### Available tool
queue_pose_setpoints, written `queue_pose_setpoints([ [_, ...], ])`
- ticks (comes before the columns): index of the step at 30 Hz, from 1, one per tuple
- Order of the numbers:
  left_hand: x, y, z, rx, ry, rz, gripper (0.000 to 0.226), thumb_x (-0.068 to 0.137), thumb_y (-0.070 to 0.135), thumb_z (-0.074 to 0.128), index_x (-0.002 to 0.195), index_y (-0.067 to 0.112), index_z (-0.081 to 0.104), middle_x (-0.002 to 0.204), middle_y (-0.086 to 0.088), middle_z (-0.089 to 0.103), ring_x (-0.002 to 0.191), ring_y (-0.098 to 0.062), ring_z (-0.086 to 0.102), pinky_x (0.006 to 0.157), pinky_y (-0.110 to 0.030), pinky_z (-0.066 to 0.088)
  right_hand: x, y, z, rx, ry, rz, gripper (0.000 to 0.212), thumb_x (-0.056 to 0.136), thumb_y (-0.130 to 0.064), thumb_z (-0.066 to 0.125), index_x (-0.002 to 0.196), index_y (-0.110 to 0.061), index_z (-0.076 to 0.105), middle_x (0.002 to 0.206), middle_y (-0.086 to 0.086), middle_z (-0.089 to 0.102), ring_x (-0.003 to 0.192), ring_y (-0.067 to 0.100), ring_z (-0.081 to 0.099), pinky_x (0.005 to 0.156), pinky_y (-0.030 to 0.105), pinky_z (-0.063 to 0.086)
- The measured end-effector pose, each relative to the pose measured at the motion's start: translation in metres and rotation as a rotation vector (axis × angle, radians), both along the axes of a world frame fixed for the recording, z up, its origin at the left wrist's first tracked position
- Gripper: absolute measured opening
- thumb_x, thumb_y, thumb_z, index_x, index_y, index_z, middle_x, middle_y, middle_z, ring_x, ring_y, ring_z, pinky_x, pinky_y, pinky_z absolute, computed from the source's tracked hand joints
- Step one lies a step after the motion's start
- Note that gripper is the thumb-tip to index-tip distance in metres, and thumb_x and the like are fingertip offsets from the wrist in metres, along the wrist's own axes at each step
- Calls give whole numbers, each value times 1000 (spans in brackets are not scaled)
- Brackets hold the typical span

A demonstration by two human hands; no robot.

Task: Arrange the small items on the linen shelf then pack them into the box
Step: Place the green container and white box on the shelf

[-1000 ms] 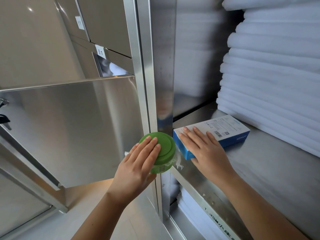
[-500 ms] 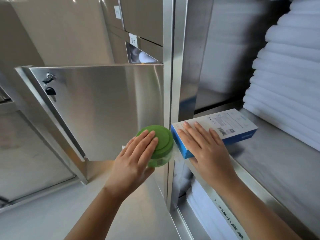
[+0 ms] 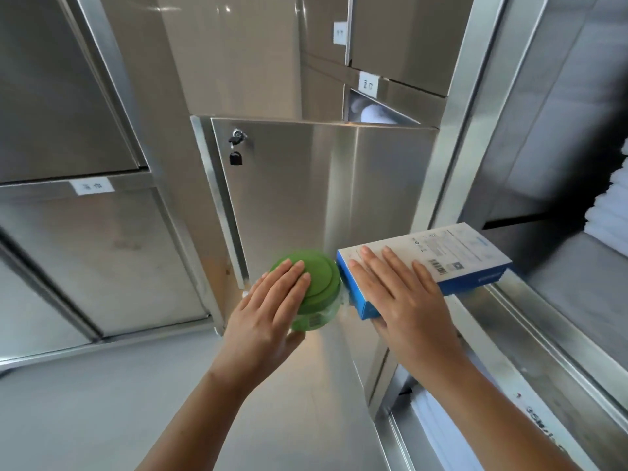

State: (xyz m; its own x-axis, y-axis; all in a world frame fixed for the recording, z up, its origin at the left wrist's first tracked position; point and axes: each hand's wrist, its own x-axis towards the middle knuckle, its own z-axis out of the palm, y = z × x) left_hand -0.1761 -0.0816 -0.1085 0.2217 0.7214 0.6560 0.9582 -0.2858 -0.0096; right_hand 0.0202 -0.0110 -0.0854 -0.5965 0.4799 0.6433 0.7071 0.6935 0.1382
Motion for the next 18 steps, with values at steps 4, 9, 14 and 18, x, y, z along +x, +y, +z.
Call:
queue_pose_setpoints([
  [4, -51, -40, 2, 9, 4, 80, 79, 56, 10, 84, 123, 4, 44, 124, -17, 59, 116, -34, 54, 97, -42, 44, -56, -23, 0, -8, 22, 86, 69, 51, -1, 86, 117, -7, 65, 121, 12, 63, 106, 35, 61, 81, 52, 49],
  [9, -117, -97, 7, -9, 5, 198, 81, 52, 8, 85, 123, 4, 48, 123, -17, 59, 115, -34, 55, 96, -43, 43, -133, -62, 3, -42, 27, 199, 69, 53, 1, 84, 119, -7, 63, 123, 13, 61, 109, 36, 60, 83, 53, 48],
  [14, -181, -155, 7, -32, 18, 314, 71, 47, 4, 86, 113, -6, 63, 121, -18, 60, 113, -37, 56, 91, -53, 46, -213, -103, 0, -41, 37, 314, 67, 57, 3, 82, 120, -6, 62, 125, 13, 60, 111, 36, 58, 84, 53, 48],
  [18, -227, -202, 4, -30, 41, 387, 69, 49, 6, 86, 113, -5, 63, 121, -18, 60, 113, -37, 56, 89, -52, 49, -269, -135, -2, -60, 45, 393, 70, 54, 3, 83, 121, -5, 62, 124, 14, 60, 111, 38, 58, 85, 55, 46],
])
